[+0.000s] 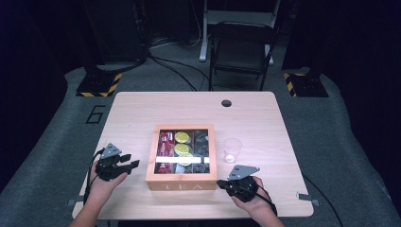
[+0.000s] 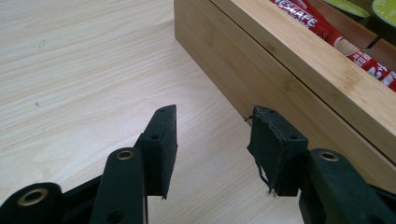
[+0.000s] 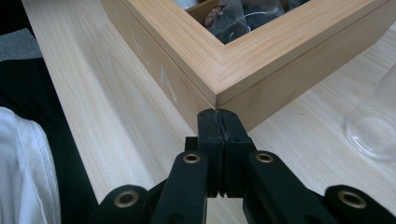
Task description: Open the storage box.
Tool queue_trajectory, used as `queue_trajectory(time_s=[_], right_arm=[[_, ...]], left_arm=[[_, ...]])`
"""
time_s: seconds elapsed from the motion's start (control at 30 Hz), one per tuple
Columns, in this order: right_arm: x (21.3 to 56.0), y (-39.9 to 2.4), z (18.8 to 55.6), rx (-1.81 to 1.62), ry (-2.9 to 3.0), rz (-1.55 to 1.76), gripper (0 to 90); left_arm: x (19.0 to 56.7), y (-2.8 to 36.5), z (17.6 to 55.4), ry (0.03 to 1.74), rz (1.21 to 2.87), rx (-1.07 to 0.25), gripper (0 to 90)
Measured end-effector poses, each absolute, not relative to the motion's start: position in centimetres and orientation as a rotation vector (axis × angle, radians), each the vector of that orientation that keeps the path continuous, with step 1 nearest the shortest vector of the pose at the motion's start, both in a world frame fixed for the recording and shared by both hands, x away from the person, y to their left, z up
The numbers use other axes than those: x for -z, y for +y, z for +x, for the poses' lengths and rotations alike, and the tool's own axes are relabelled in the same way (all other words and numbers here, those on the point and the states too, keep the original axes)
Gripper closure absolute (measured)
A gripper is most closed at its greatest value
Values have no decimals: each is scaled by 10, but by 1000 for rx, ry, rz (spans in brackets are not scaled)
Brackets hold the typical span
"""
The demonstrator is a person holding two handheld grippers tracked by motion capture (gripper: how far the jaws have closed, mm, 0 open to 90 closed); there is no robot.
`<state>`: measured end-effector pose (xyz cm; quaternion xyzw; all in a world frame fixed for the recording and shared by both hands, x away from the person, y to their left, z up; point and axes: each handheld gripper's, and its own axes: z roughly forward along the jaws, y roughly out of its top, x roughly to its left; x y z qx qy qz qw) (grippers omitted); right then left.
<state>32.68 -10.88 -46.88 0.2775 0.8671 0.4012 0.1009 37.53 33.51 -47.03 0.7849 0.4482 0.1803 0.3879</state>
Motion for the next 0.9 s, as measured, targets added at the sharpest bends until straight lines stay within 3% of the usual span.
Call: queue_trajectory(time_s=[0.9], right_arm=[[467, -108, 327, -1186, 2545, 814, 881]], left_arm=[[471, 332, 374, 1128, 2009, -452, 510]])
